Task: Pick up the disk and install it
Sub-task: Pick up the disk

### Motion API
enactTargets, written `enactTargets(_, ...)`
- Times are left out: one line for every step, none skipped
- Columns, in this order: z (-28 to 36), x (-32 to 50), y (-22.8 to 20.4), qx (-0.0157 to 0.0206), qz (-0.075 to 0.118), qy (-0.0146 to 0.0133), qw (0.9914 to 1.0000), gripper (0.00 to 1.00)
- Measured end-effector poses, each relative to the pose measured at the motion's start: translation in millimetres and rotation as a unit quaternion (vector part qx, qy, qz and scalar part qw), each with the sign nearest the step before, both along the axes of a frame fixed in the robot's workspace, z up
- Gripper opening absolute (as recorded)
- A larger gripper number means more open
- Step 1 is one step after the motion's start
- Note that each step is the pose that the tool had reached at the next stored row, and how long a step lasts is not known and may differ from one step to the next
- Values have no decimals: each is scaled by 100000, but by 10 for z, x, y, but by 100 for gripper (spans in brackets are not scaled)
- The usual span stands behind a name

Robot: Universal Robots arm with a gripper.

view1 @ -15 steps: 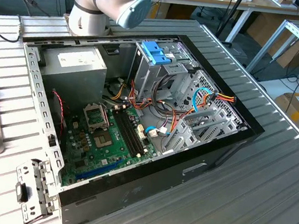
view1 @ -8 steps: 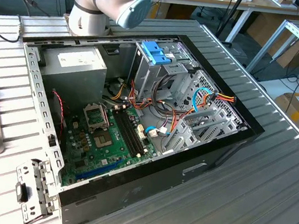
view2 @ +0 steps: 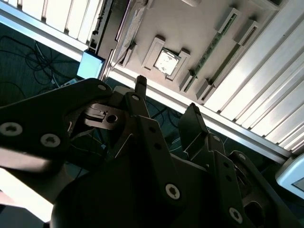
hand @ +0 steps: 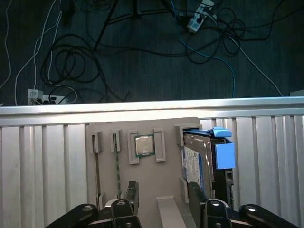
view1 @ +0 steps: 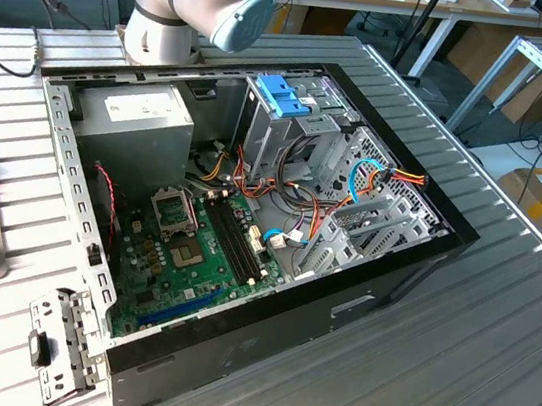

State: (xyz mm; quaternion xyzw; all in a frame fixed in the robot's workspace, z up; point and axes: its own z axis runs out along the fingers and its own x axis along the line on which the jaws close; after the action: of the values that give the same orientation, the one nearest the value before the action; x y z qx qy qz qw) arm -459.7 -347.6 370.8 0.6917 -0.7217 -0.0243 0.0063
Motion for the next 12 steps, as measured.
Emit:
enactTargets(-2,0,1,0,-2,-2,100000,55)
enactTargets(-4,0,3,0,0,-5,100000,55)
enactTargets(-6,0,6,-1,-4,1,100000,55)
enactTargets(-8,0,7,-1,-3,2,100000,55)
enactTargets(-12,0,12,-1,-2,0,100000,55)
enactTargets(-15,0,15,-2,-1,0,100000,55)
enactTargets(-17,0,19,-4,-4,1,100000,55)
enactTargets(-18,0,24,-6,-3,11,100000,55)
enactTargets(-20,1,31,-4,-1,6,100000,55)
enactTargets(-22,4,42,-2,-5,3,100000,55)
enactTargets(-23,8,49,-4,-5,9,100000,55)
enactTargets(-24,12,59,-3,-2,3,100000,55)
